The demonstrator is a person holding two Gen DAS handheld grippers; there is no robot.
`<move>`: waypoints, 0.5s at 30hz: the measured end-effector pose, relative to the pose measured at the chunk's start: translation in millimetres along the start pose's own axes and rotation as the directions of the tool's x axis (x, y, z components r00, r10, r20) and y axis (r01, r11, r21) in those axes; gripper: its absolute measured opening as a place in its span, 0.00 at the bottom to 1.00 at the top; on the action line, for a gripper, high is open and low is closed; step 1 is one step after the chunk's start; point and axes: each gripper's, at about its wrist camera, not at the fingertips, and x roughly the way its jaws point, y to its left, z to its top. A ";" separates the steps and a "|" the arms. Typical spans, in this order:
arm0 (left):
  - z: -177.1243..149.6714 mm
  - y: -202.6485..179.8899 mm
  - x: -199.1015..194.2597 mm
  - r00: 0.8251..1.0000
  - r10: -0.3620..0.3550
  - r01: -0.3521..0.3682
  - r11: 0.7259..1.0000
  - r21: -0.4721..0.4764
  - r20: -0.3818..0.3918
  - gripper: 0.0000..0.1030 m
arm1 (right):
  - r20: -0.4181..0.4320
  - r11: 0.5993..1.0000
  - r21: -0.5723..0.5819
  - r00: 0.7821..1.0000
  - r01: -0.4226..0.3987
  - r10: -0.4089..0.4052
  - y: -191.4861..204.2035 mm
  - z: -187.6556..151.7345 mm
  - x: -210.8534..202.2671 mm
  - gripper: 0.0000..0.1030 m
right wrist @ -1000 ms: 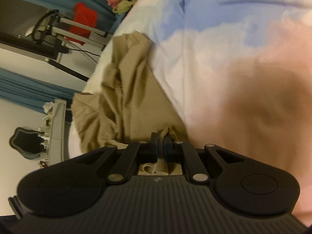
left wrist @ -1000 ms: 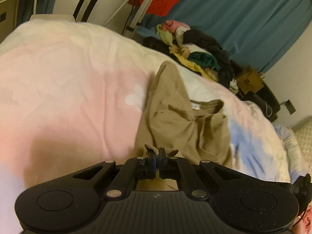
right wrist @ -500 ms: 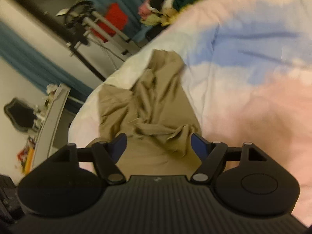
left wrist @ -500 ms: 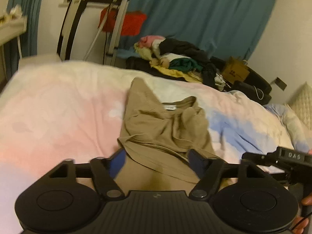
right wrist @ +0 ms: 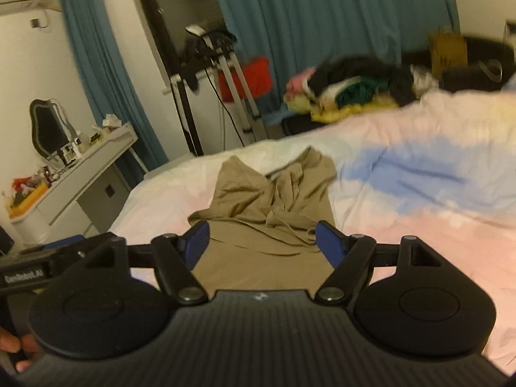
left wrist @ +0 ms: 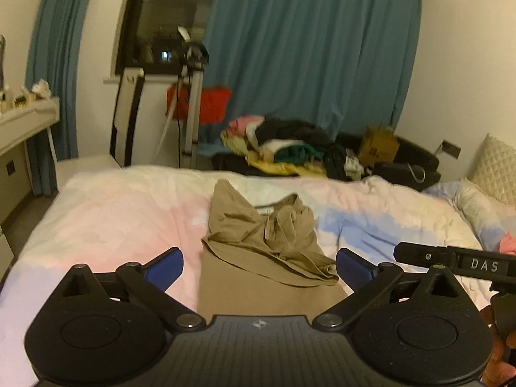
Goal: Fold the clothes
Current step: 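Fold the hem end over toward the collar with both grippers, release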
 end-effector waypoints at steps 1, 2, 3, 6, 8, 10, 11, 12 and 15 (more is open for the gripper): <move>-4.7 1.6 -4.6 1.000 0.006 -0.006 1.000 0.001 0.014 1.00 | 0.020 1.000 -0.025 1.000 0.006 -0.005 3.9 -4.8 -2.9 0.73; -9.4 3.6 -8.2 1.000 0.012 -0.012 1.000 0.002 0.026 1.00 | 0.040 0.999 -0.049 0.999 0.012 -0.010 7.9 -9.5 -5.7 0.73; -14.1 5.6 -11.8 0.999 0.019 -0.019 1.000 0.002 0.038 1.00 | 0.061 0.997 -0.074 0.998 0.019 -0.014 11.8 -14.3 -8.5 0.73; -29.7 10.3 -10.7 0.998 0.043 -0.044 0.999 0.009 0.053 1.00 | 0.090 0.995 -0.098 0.996 0.024 -0.016 16.0 -30.1 -6.2 0.73; -40.6 12.9 -6.6 0.997 0.045 -0.046 0.999 0.018 0.055 1.00 | 0.090 0.994 -0.104 0.996 0.026 -0.017 16.9 -40.8 -1.4 0.72; -53.3 16.4 -0.7 0.998 0.043 -0.043 0.999 0.005 0.045 1.00 | 0.096 0.994 -0.106 0.995 0.028 -0.017 16.5 -50.3 4.0 0.72; -59.8 18.5 3.0 0.998 0.044 -0.044 0.999 -0.001 0.033 1.00 | 0.094 0.994 -0.101 0.995 0.033 -0.023 16.2 -54.0 6.6 0.72; -65.7 19.4 6.6 0.999 0.050 -0.051 0.999 0.004 0.018 1.00 | 0.093 0.995 -0.095 0.995 0.038 -0.029 15.9 -57.6 9.3 0.72; -81.0 18.6 15.9 0.997 0.078 -0.077 0.996 0.043 -0.018 1.00 | 0.091 0.994 -0.097 0.995 0.052 -0.043 14.2 -56.7 16.9 0.72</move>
